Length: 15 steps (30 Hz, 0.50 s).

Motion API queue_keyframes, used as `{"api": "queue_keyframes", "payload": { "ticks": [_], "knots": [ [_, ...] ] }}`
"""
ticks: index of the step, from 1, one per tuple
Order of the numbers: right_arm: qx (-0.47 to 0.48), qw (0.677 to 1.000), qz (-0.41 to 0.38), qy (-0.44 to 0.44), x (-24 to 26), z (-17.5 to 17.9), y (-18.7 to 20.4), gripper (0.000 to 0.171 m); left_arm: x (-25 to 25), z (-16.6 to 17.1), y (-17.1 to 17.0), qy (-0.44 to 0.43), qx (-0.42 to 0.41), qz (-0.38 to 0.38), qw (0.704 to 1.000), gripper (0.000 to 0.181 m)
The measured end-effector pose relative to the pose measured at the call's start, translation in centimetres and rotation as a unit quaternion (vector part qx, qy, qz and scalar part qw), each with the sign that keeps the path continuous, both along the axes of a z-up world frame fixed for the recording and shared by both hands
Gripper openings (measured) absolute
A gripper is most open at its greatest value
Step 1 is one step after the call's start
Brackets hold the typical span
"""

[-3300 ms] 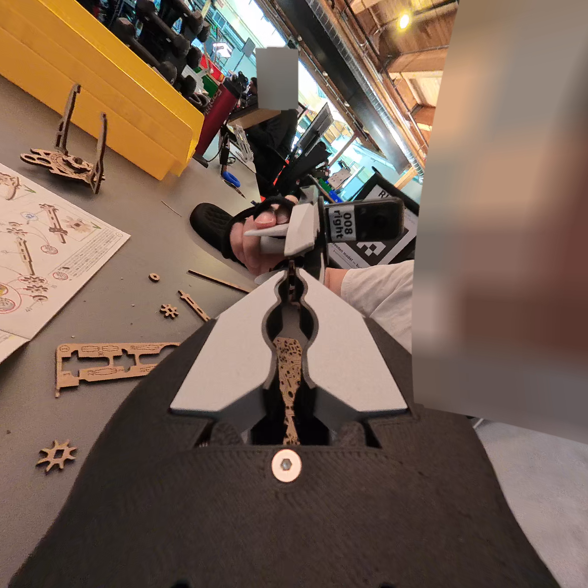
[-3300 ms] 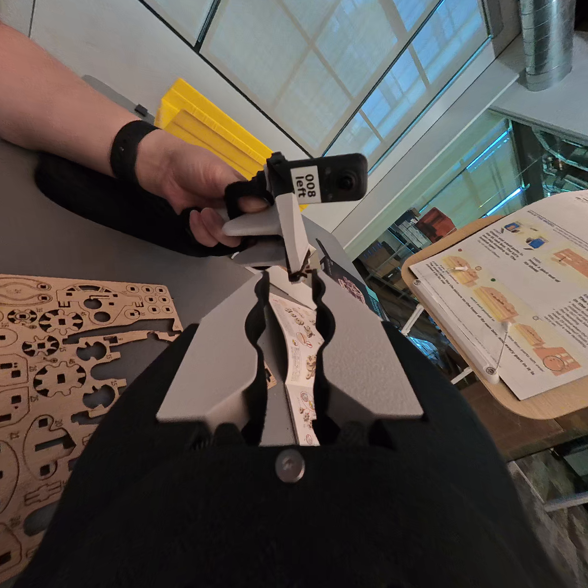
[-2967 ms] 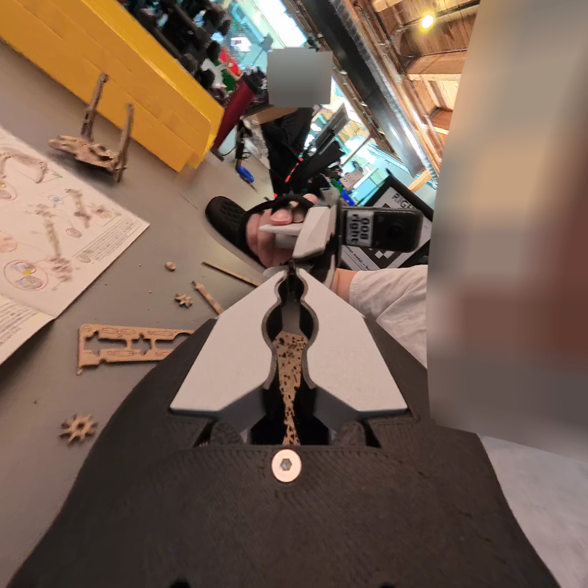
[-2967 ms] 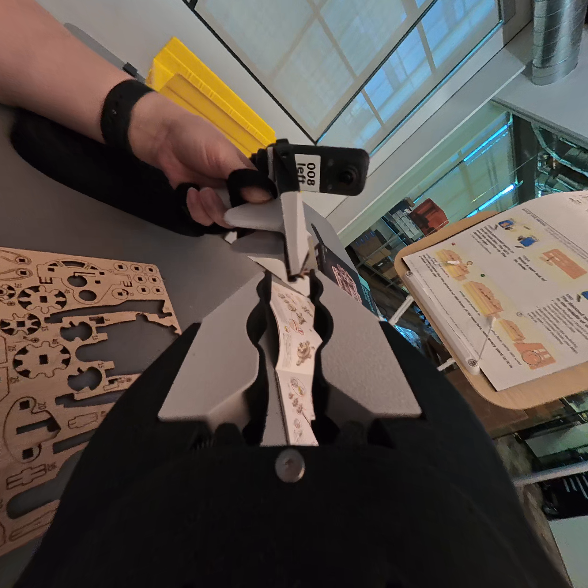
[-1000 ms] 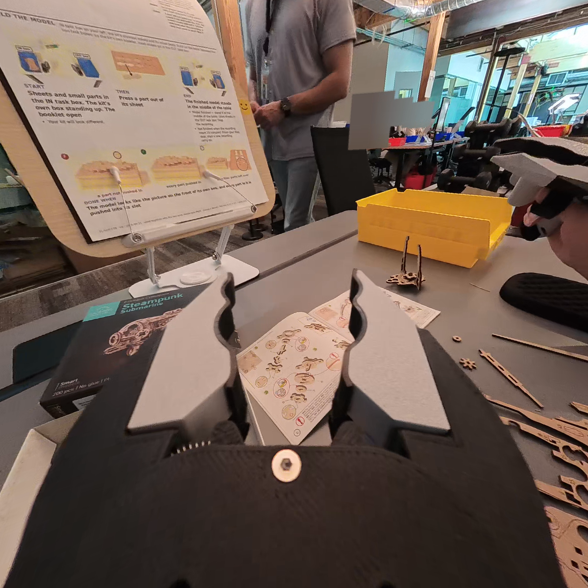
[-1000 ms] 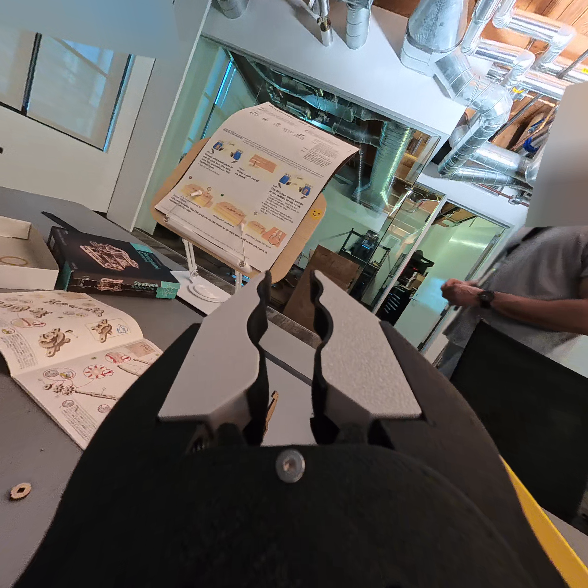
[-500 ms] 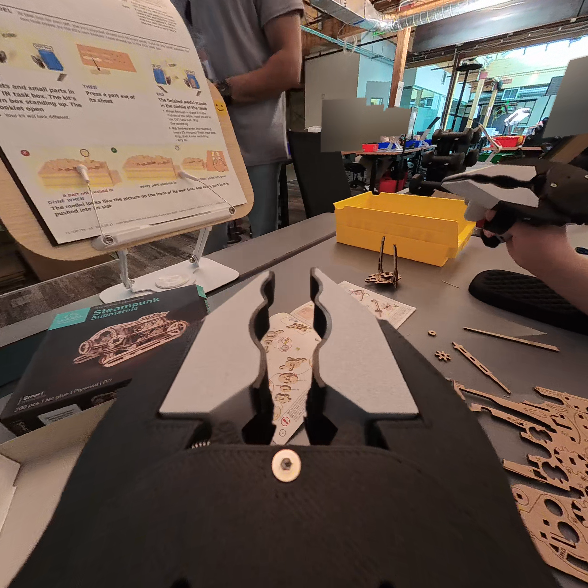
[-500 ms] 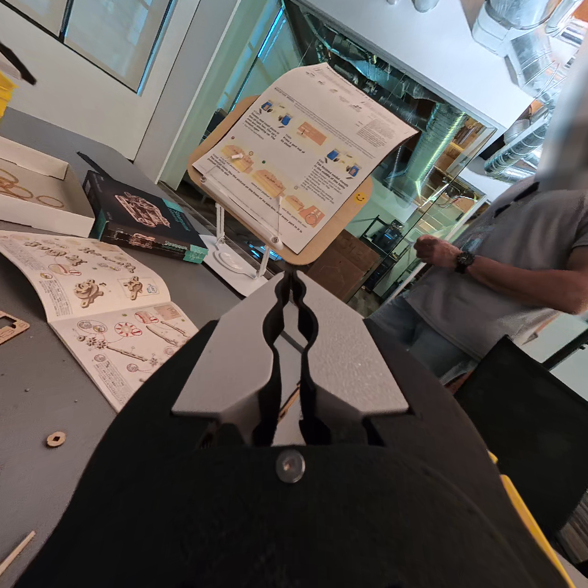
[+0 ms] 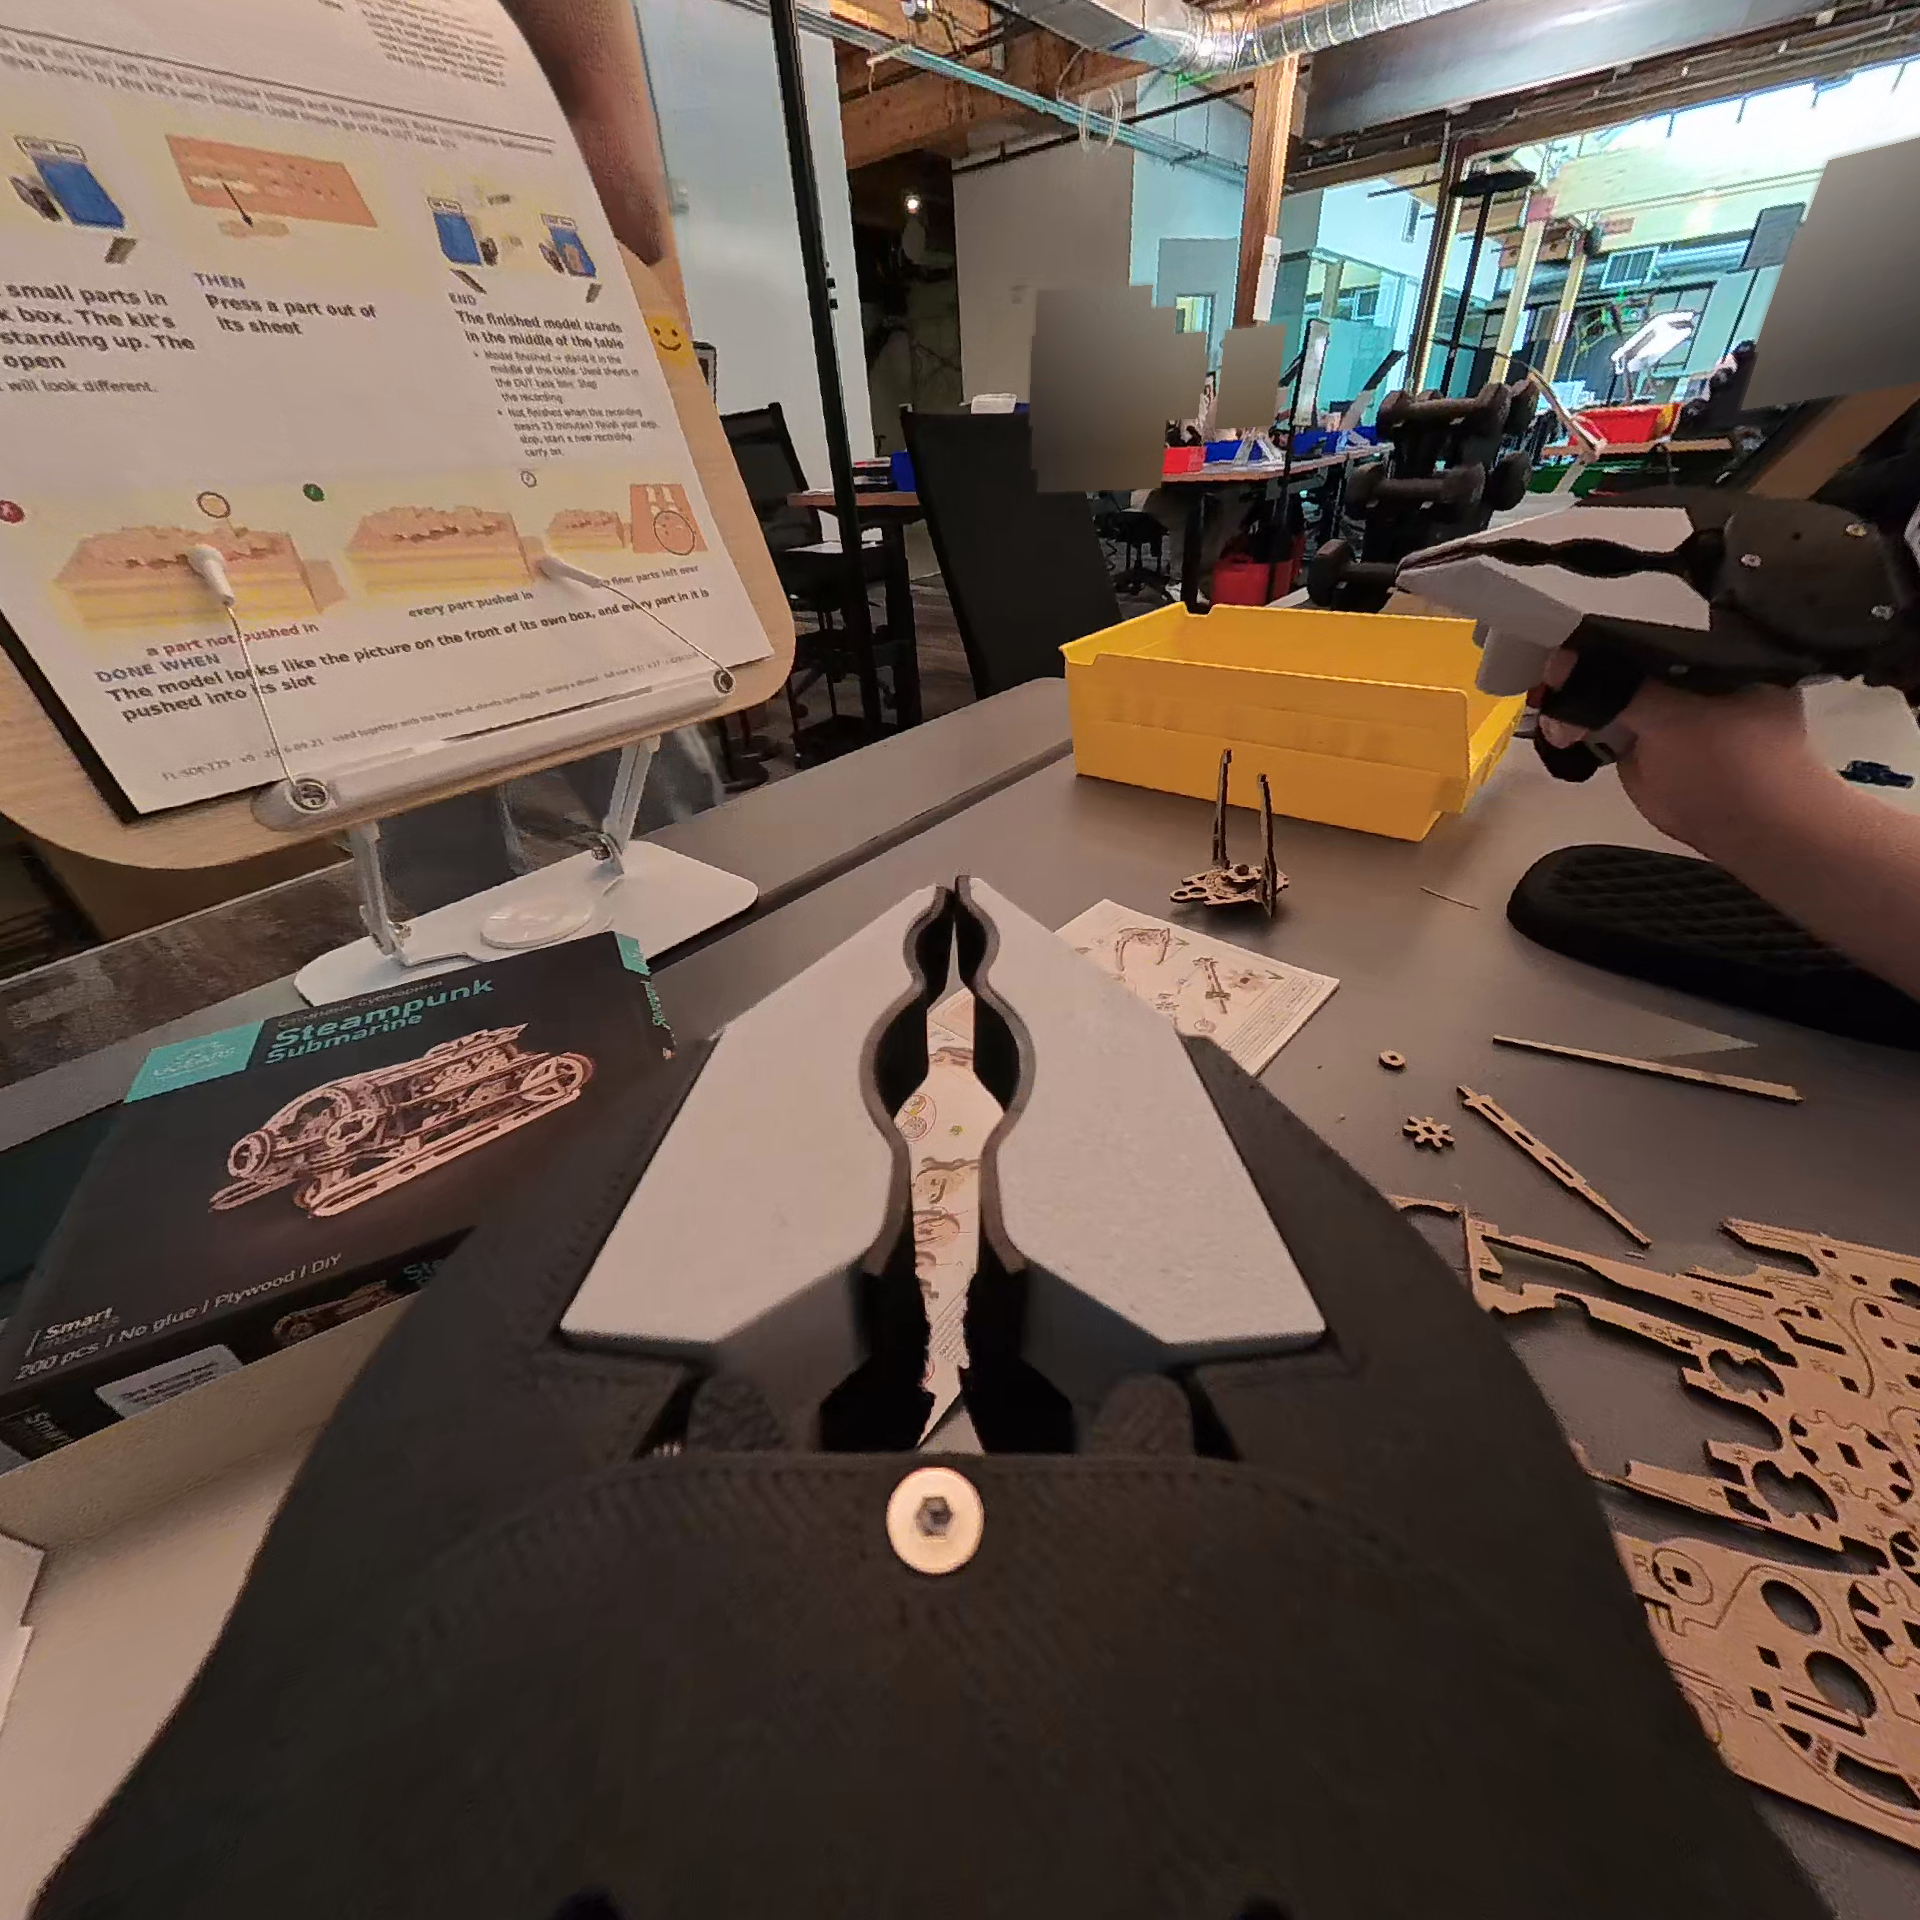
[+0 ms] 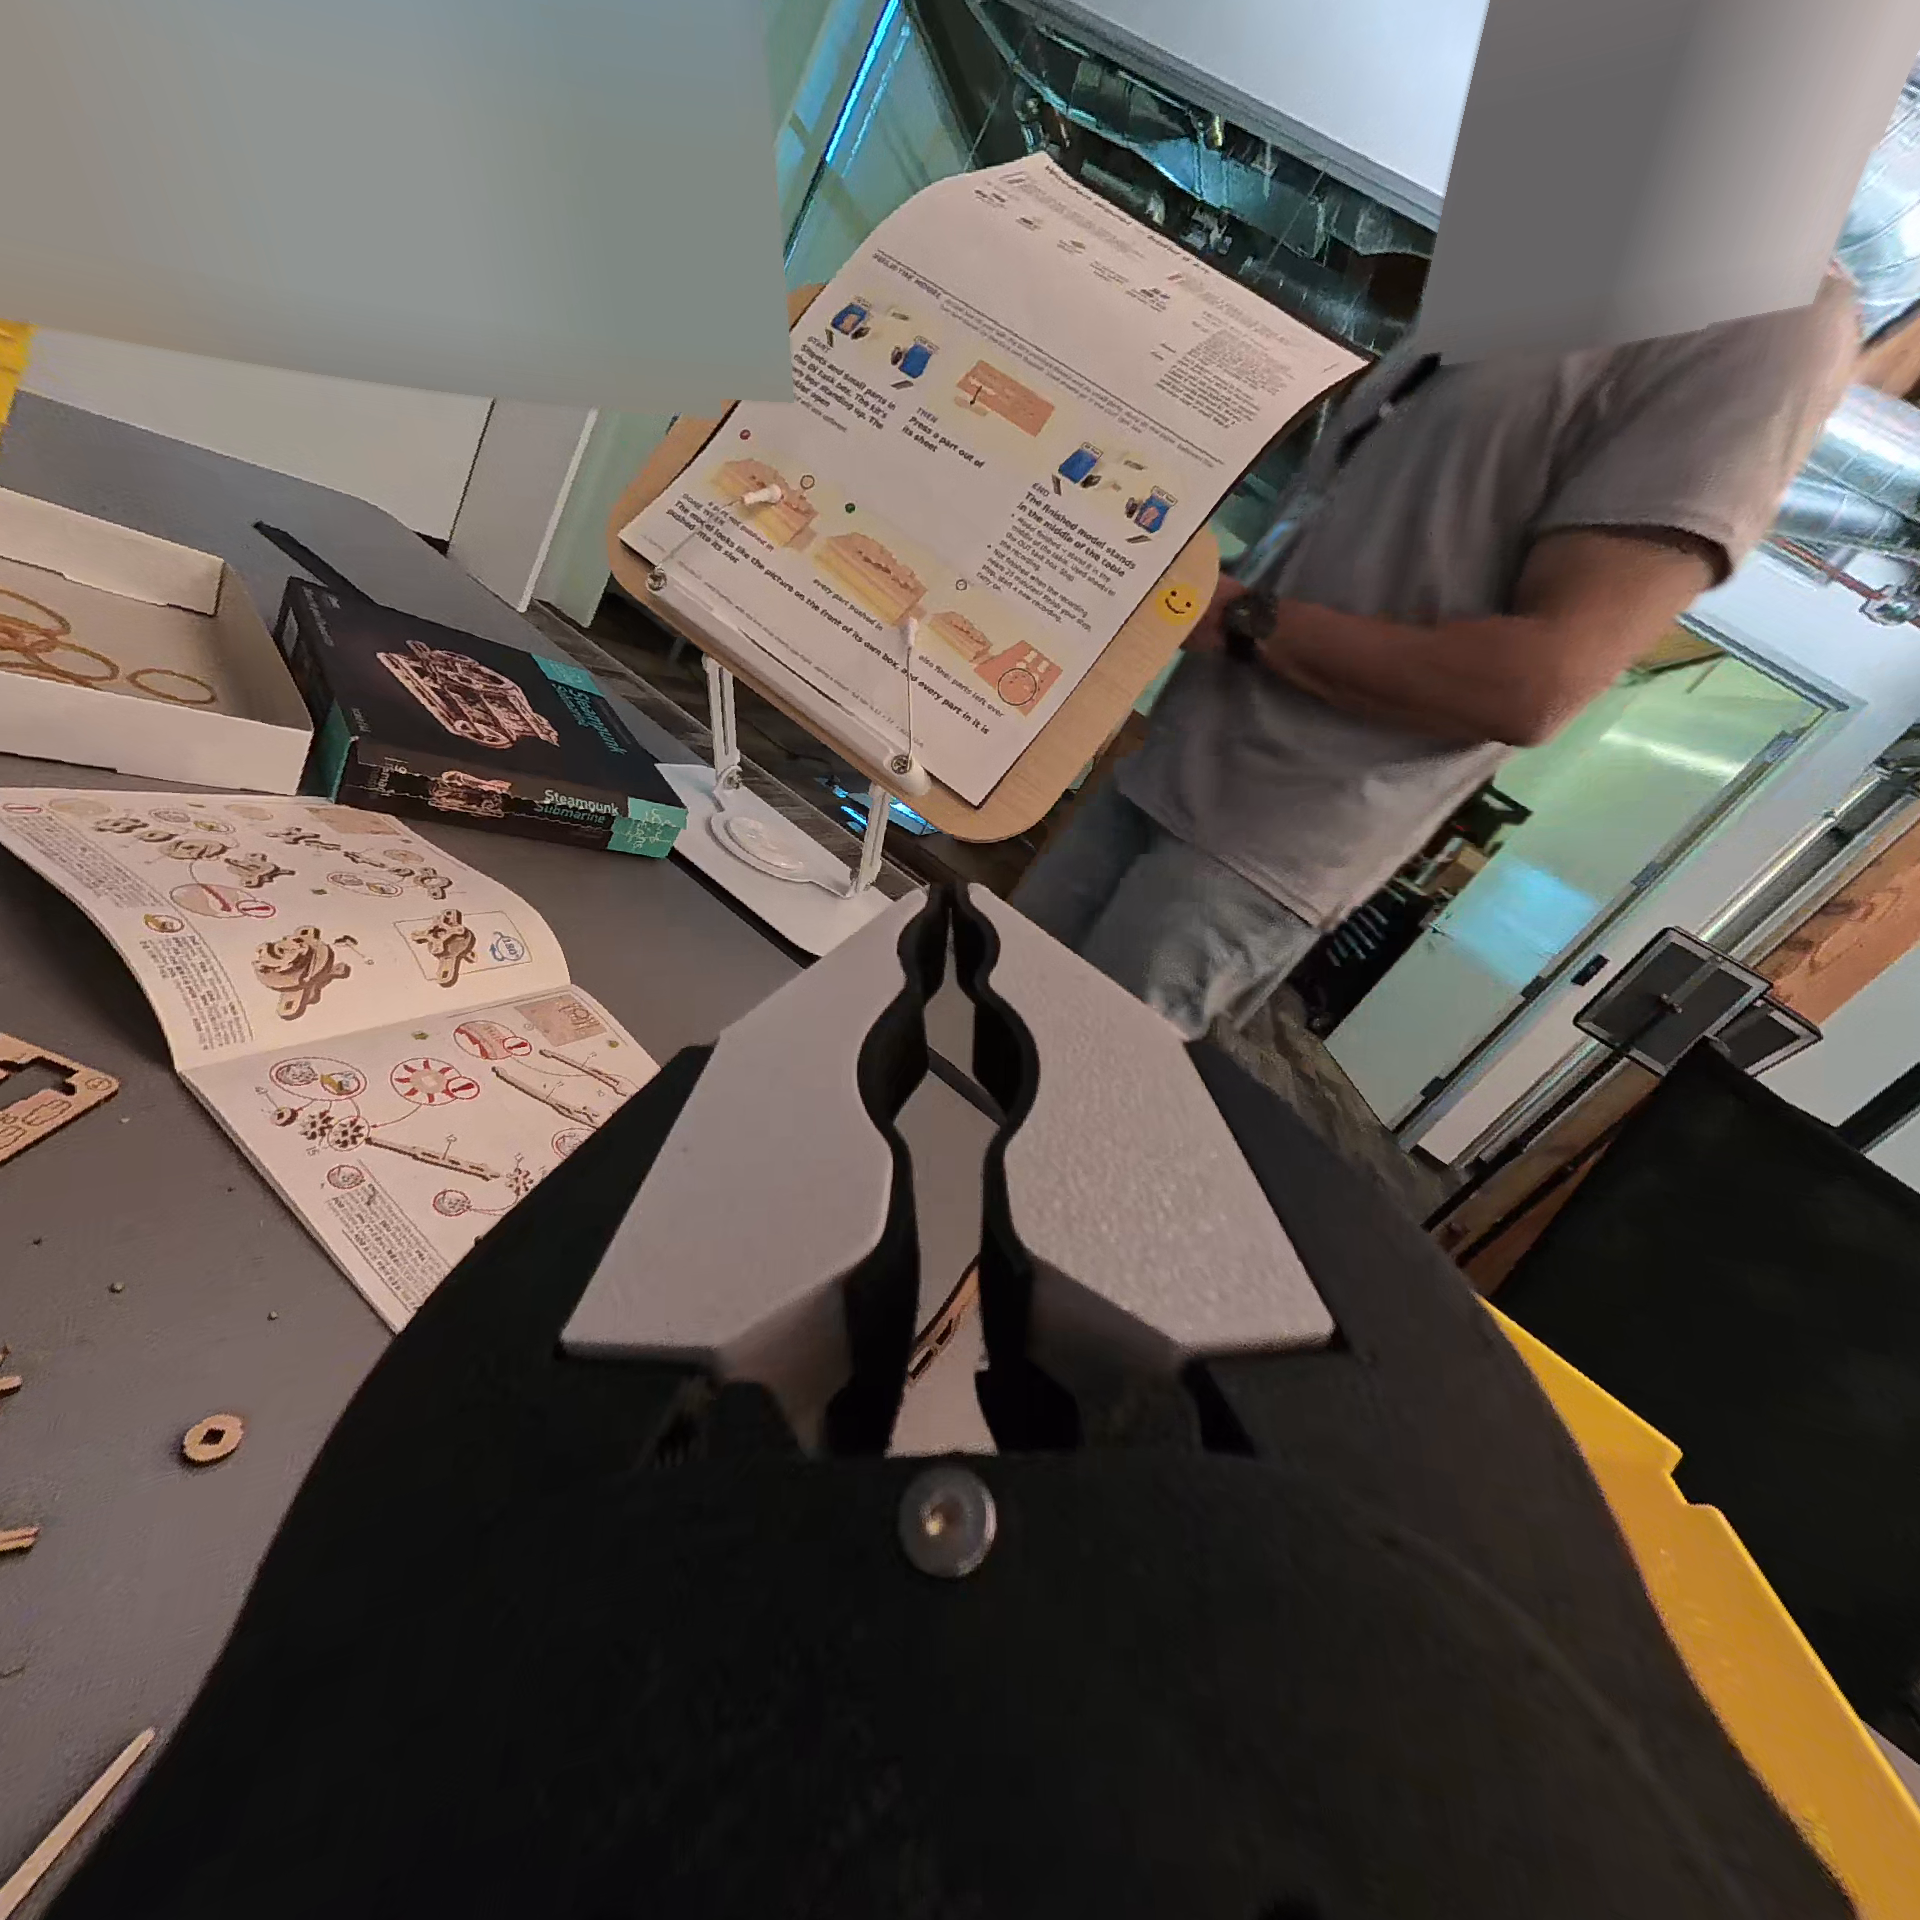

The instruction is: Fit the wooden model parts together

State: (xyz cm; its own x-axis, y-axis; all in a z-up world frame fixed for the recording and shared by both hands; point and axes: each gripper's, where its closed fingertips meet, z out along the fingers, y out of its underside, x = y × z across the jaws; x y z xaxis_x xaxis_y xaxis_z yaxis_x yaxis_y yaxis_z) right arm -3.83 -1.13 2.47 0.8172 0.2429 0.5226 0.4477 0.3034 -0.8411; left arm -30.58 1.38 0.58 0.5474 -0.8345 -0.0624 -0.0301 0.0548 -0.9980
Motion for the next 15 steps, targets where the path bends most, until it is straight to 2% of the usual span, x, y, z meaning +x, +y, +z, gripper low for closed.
{"api": "queue_keyframes", "payload": {
  "ticks": [15],
  "knots": [
    [-0.006, 1.0, -0.01, -0.008, 0.02, -0.27, 0.16, 0.0, 0.06, 0.03, -0.09, -0.006, -0.009, -0.007, 1.0, 0.0]
  ]
}}
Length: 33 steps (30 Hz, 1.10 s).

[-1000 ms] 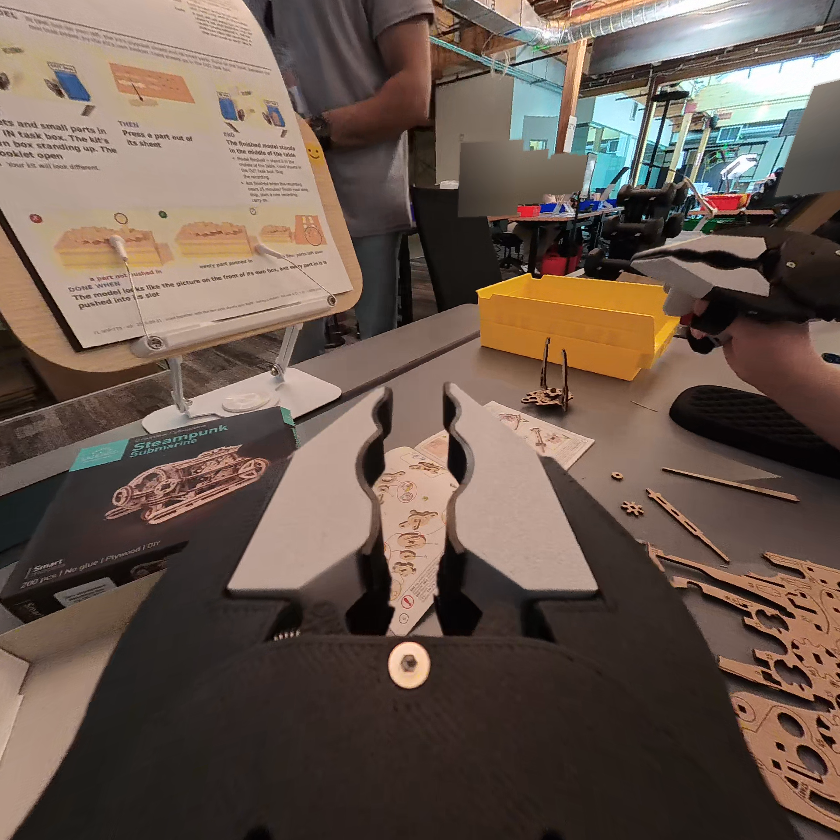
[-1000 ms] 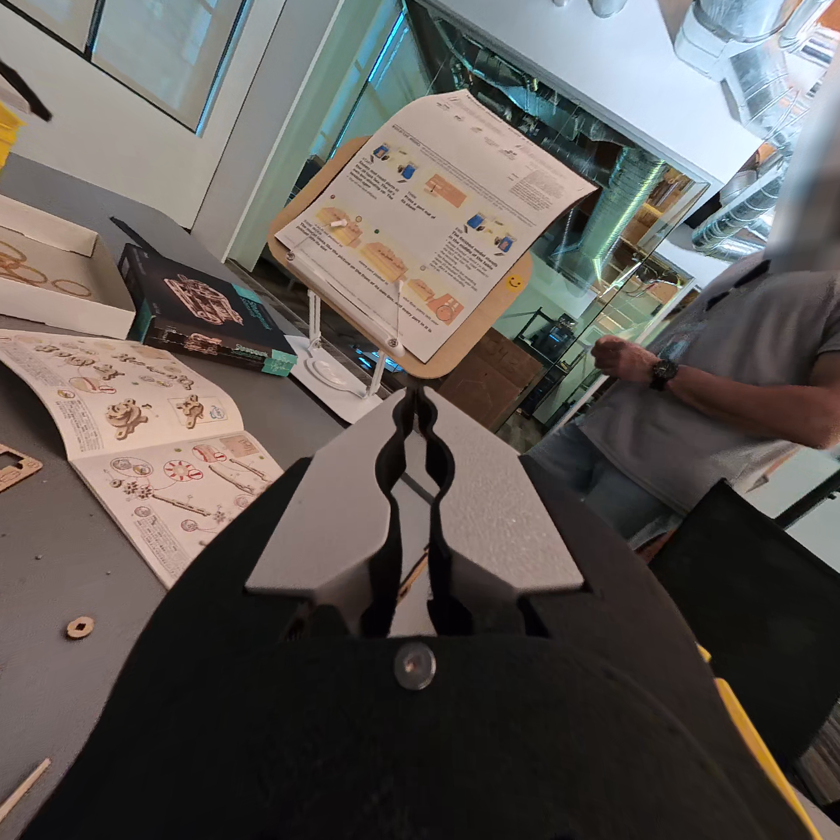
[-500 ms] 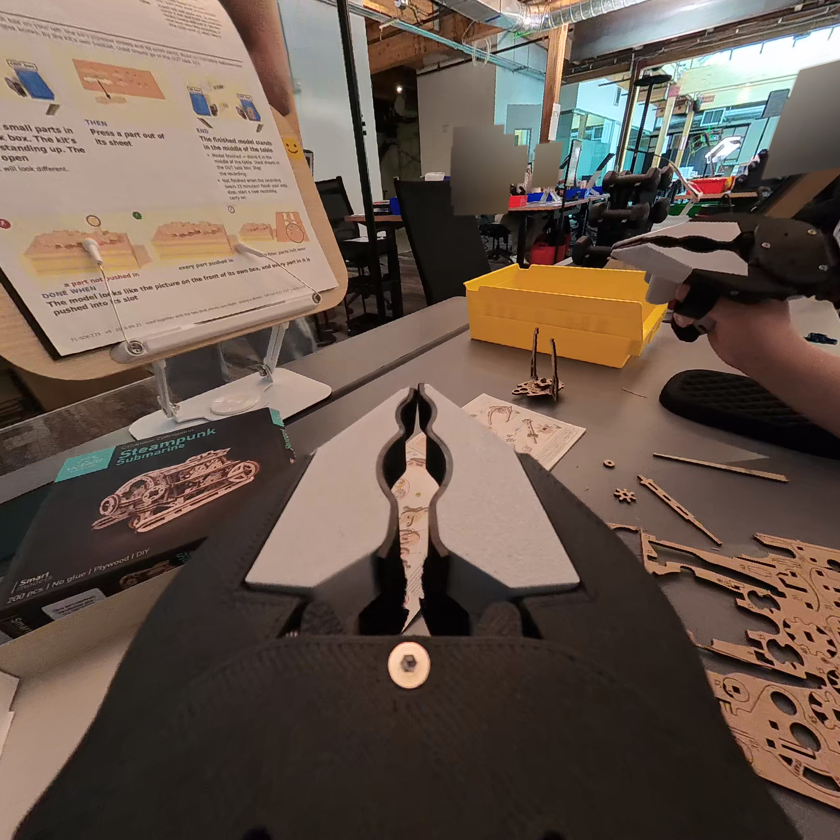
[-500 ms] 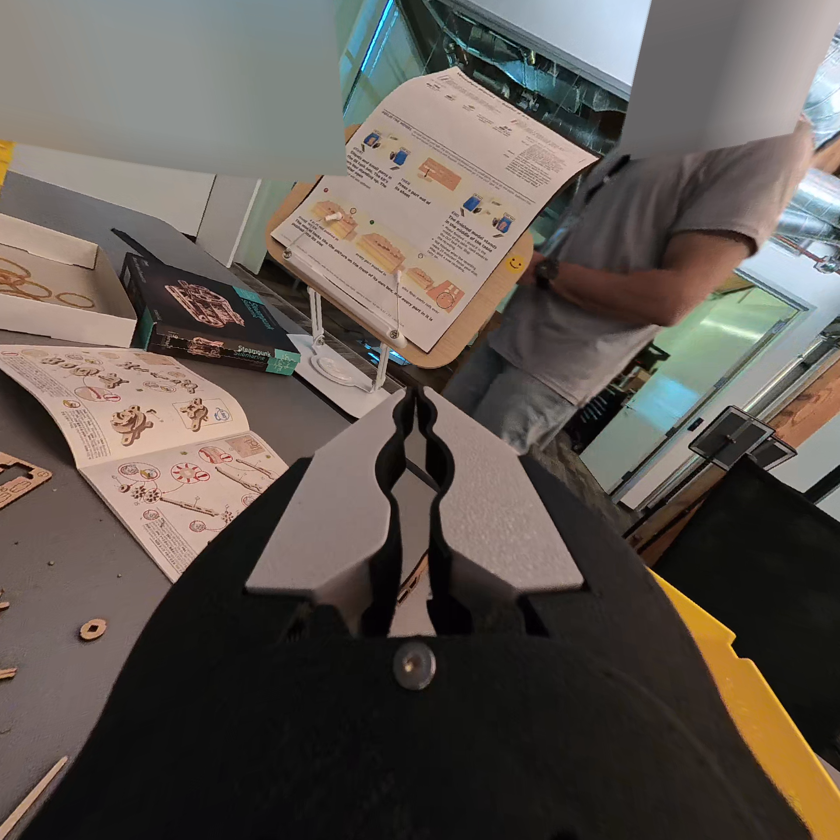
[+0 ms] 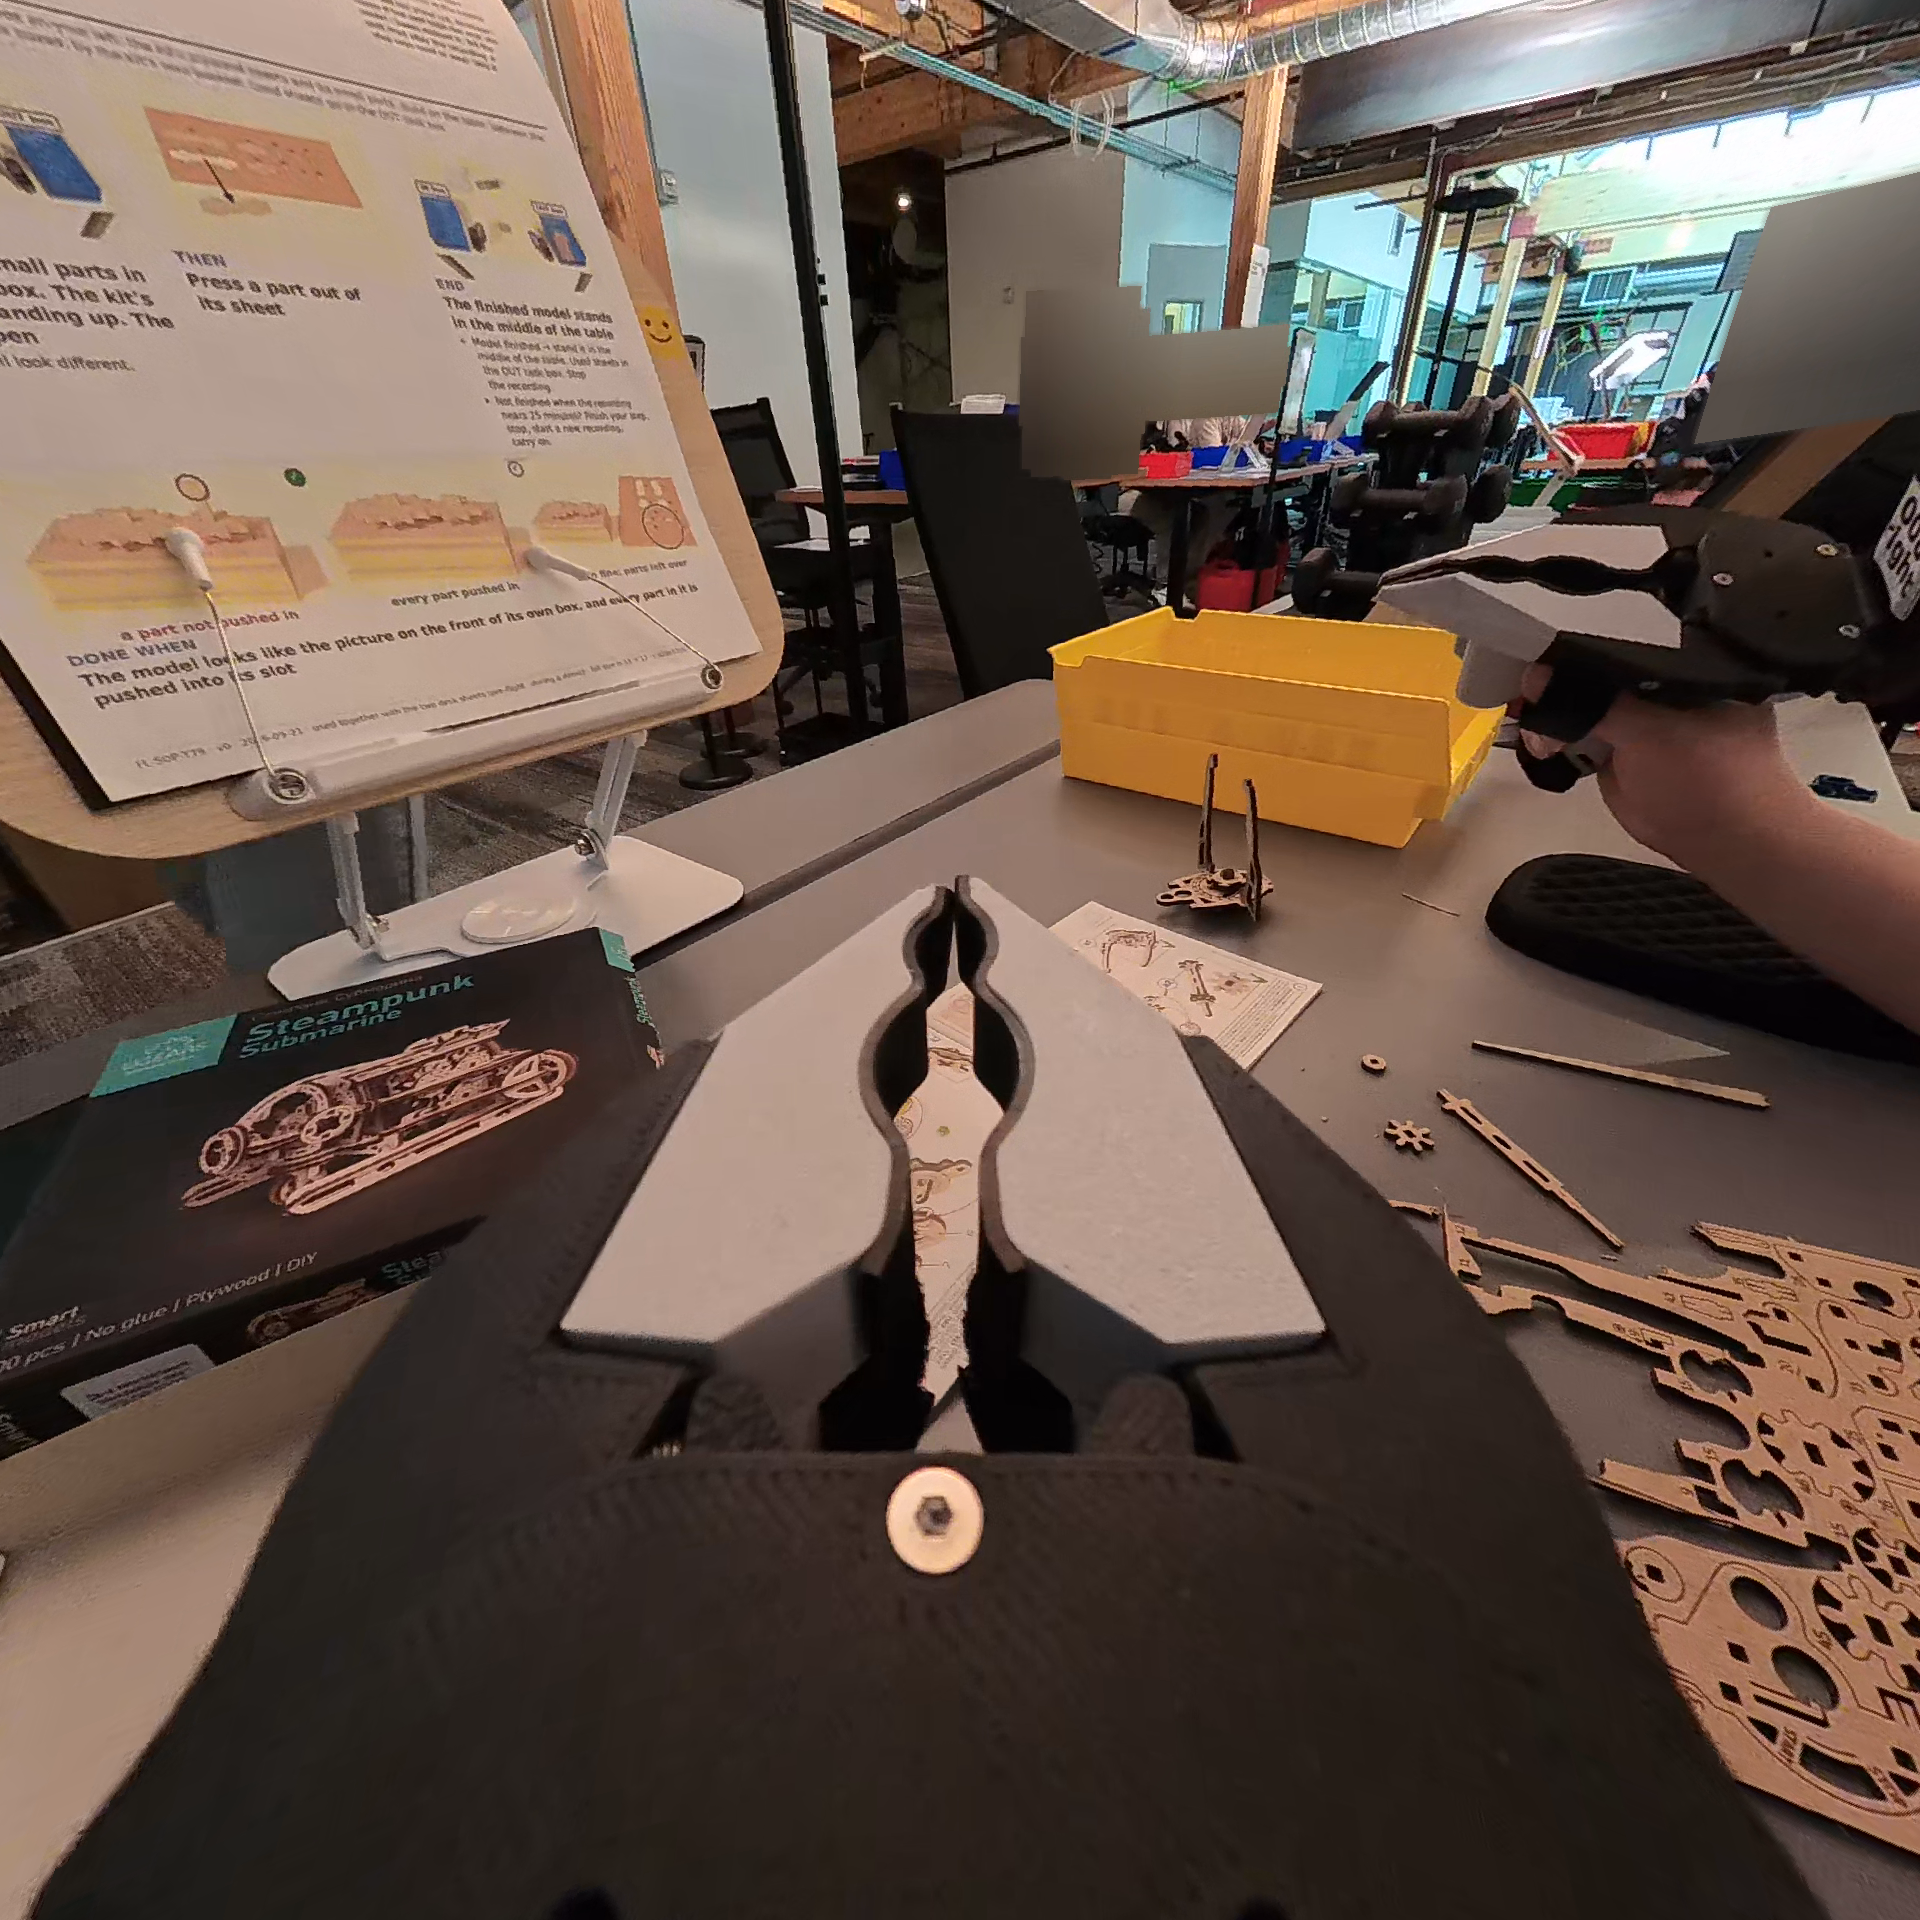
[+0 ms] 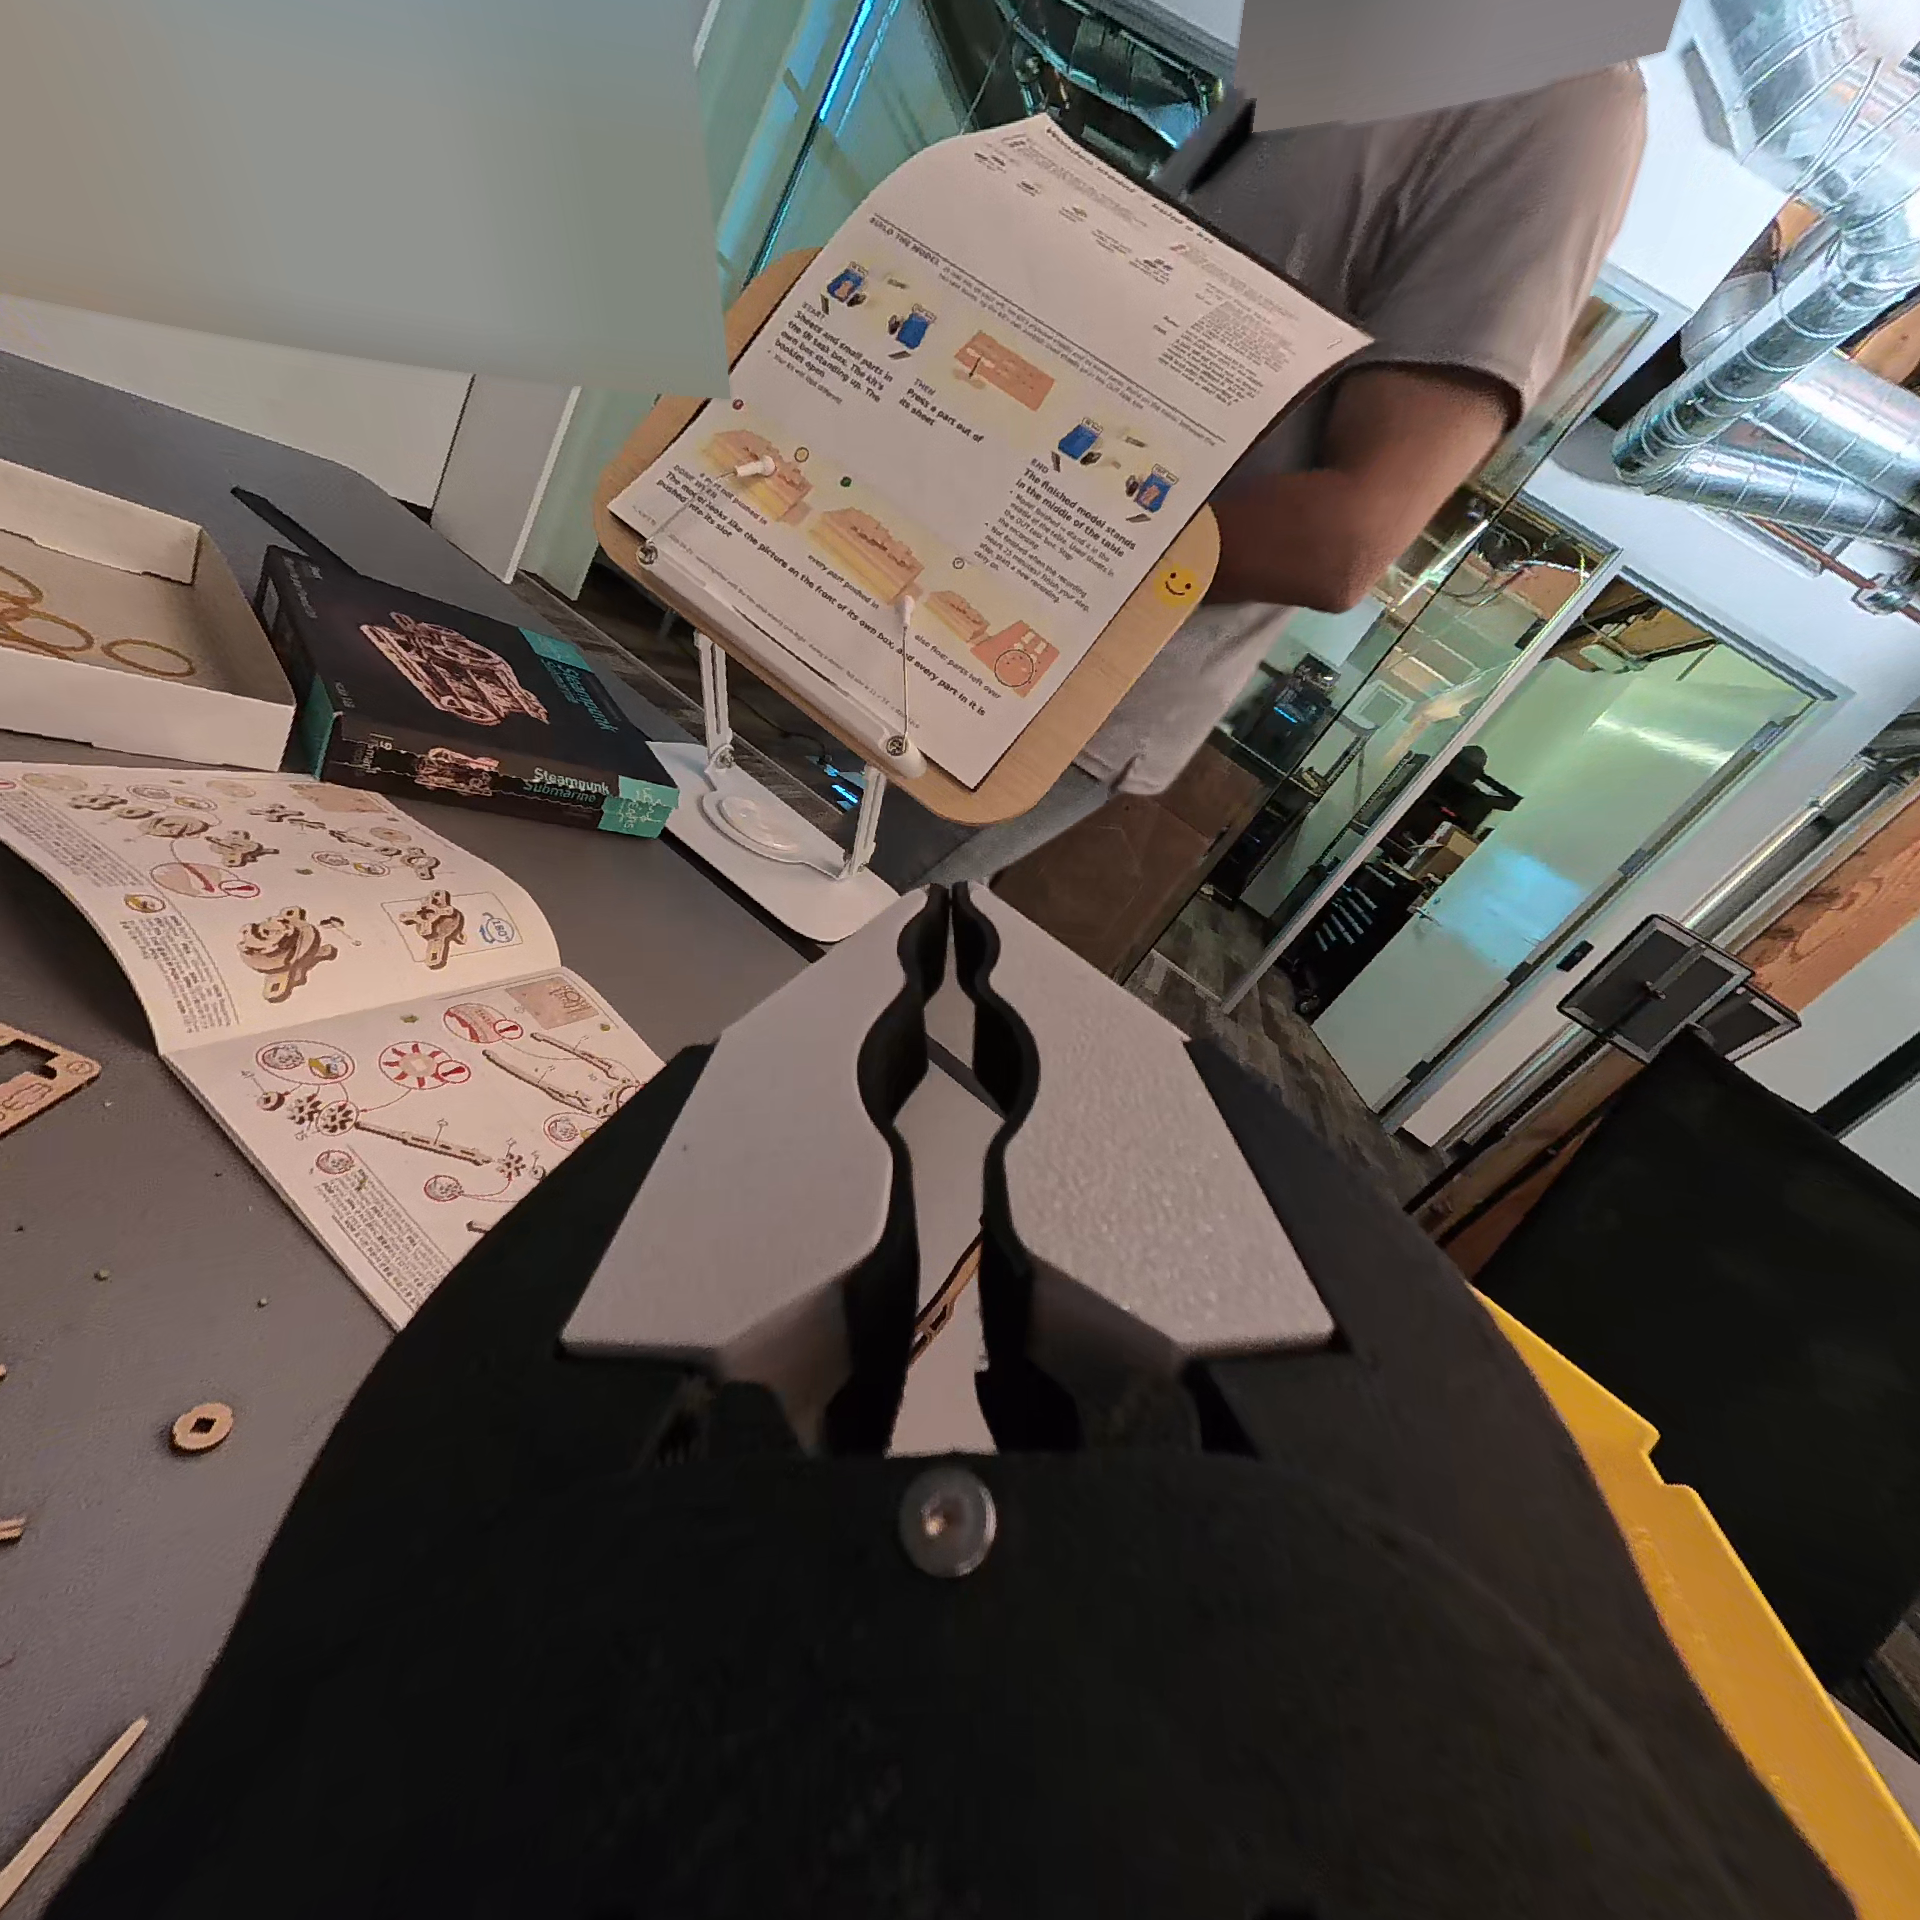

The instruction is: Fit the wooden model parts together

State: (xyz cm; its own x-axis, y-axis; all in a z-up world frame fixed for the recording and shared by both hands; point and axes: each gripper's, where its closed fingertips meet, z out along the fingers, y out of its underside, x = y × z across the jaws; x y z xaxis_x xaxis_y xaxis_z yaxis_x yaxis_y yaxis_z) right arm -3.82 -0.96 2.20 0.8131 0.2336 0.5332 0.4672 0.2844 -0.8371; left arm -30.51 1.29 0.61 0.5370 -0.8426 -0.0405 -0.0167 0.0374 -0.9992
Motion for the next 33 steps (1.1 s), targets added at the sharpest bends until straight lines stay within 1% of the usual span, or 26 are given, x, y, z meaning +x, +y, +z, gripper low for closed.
{"api": "queue_keyframes", "payload": {
  "ticks": [33],
  "knots": [
    [-0.002, 1.0, -0.001, -0.006, -0.07, -0.16, 0.04, 0.0, 0.24, -0.63, 0.15, 0.01, -0.011, 0.0, 1.0, 0.0]
  ]
}}
